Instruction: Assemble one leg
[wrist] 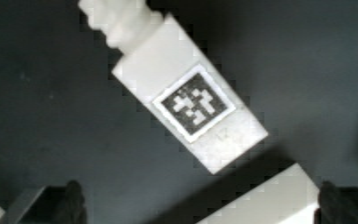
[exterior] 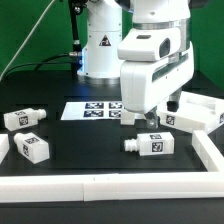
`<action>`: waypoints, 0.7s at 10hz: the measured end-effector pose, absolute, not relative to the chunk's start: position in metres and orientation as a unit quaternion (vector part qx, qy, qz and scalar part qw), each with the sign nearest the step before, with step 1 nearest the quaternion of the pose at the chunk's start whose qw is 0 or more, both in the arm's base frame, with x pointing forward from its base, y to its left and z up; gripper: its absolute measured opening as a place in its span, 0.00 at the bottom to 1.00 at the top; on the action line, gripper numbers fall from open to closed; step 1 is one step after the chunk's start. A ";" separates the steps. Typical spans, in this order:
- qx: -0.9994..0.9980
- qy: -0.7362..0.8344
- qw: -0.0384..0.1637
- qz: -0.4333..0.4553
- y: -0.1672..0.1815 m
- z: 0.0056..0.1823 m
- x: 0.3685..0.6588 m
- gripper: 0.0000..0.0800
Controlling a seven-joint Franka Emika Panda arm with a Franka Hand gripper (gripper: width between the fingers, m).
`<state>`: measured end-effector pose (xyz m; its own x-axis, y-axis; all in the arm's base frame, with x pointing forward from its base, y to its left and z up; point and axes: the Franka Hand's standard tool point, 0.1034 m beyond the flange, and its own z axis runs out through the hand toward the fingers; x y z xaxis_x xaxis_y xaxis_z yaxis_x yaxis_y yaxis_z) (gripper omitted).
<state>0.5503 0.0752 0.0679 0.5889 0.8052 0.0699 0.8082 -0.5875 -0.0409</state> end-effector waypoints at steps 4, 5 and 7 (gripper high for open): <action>-0.860 -0.507 0.021 -0.047 0.064 0.050 0.544 0.81; -0.843 -0.535 0.017 -0.049 0.057 0.035 0.536 0.81; -0.825 -0.562 0.012 -0.054 0.060 0.017 0.535 0.81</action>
Offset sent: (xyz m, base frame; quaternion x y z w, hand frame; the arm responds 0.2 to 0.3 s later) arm -0.0333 -0.0148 -0.0463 -0.0213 0.0799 -0.1535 0.9847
